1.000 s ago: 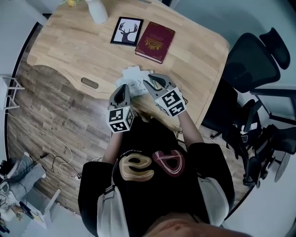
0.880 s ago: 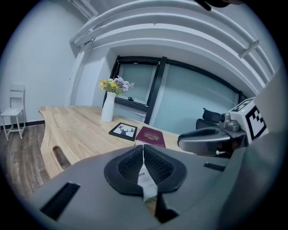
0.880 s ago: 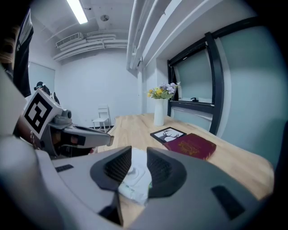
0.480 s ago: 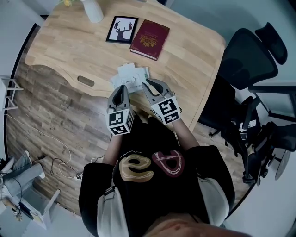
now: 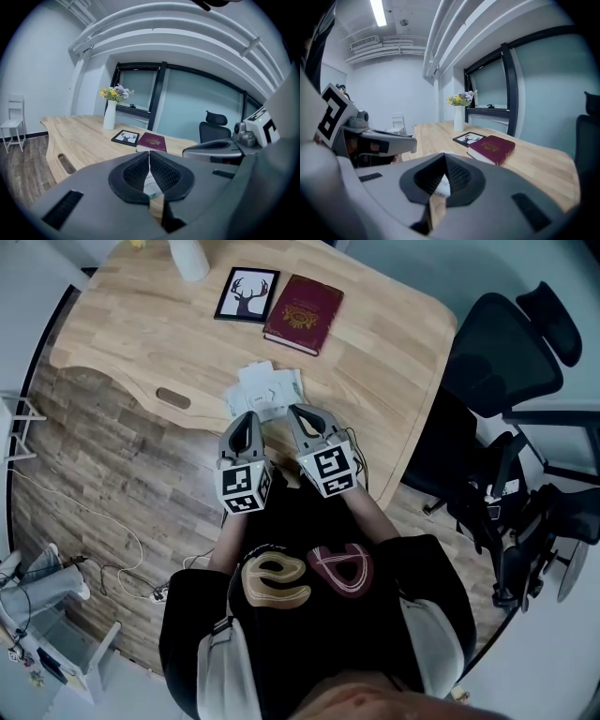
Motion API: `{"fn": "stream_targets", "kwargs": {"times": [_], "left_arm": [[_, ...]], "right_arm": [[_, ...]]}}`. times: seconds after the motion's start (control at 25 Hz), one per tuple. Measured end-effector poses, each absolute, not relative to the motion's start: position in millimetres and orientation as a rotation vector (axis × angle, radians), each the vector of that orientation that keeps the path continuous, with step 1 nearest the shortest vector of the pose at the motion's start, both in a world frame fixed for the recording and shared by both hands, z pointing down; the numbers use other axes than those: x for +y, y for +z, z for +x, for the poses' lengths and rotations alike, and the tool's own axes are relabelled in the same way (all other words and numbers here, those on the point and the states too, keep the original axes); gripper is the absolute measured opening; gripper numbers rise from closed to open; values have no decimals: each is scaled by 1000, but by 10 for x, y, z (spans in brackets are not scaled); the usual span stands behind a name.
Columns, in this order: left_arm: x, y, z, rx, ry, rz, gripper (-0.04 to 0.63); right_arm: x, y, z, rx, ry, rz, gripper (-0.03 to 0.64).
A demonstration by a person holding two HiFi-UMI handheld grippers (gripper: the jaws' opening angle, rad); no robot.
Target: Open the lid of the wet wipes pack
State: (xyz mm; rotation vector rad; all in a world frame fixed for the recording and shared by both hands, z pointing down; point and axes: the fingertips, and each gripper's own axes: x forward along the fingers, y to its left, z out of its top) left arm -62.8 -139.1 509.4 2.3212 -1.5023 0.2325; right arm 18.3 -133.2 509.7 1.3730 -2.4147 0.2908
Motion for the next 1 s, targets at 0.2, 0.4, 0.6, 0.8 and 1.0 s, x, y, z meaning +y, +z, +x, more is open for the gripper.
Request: {"fn": "stream_targets", "kwargs": {"times": [0.2,0.4,0.6,0.8,1.0], "left_arm": [[-1344,5102,-616,-1498,261,2350,17],[-1313,5148,-595,-1480,282,2349,18],[-1315,5155,-599,-1478,271,2346,17],[-1342,5140,-620,-1484,280,2343,17],[-1361,5228,-642,-1478,292,2339,17]], "right_arm": [[-1276,5098,112,-2414,281,1354,10],[-1277,5083,93,-2423,282,1361,9],[-1269,5092,79,-2422,279,1357,9],[-1287,5100,68,-2420,282,1356,9],[-1319,5119,55,-2420,285,1355,9]]}}
